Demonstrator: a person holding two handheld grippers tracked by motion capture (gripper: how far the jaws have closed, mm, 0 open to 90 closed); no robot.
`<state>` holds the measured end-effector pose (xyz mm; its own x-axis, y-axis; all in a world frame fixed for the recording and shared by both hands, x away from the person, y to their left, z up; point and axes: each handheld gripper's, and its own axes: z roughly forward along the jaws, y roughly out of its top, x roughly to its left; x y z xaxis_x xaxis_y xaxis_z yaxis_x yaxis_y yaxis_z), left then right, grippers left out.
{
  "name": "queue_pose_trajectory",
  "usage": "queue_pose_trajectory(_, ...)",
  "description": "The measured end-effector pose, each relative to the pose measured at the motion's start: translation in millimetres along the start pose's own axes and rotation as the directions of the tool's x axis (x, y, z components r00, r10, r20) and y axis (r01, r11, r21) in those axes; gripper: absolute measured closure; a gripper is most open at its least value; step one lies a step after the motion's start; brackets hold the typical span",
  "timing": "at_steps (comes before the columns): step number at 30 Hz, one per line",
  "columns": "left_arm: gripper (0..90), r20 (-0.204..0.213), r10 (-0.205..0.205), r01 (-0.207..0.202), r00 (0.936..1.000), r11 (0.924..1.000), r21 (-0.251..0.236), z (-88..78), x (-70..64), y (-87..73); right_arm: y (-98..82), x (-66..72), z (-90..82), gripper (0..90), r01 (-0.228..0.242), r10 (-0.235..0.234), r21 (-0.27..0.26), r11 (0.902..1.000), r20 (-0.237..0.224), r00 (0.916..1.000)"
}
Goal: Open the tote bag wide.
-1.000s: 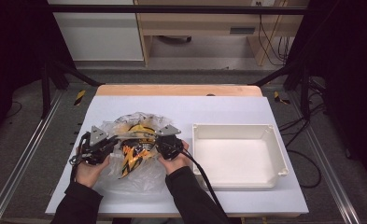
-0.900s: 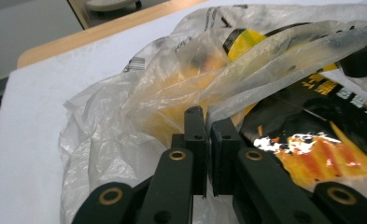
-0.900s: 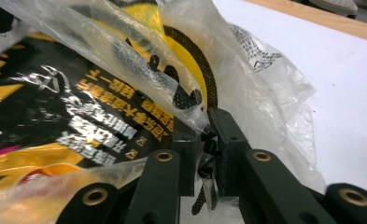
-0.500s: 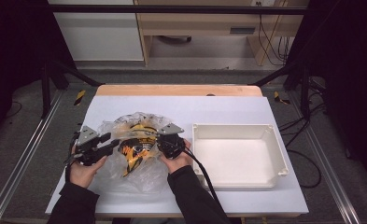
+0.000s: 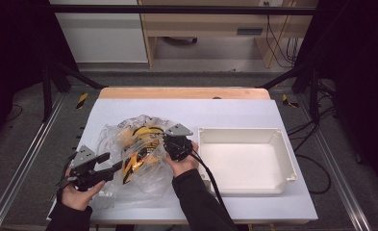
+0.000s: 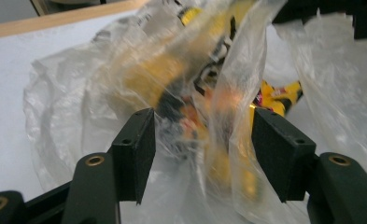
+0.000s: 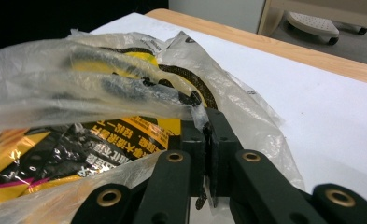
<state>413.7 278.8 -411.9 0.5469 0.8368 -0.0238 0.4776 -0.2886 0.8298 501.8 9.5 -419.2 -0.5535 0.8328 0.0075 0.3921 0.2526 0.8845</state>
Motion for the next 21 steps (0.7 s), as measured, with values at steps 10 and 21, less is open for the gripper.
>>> queue_pose_trajectory(10, 69.7, -0.087, 0.050, -0.036, 0.9949, 0.9874, 0.154, 9.9, -4.1, -19.2, 9.6, -4.3, -10.9, 86.9, -0.017, 0.015, -0.065, 0.9977, -0.031, 0.9994)
queue_pose_trajectory(21, 90.0, -0.173, 0.017, -0.001, 0.9847, 0.9959, 0.090, 3.5, 19.3, -12.3, 8.6, -1.4, -11.7, 82.5, 0.025, -0.027, -0.044, 0.9987, -0.036, 0.9990)
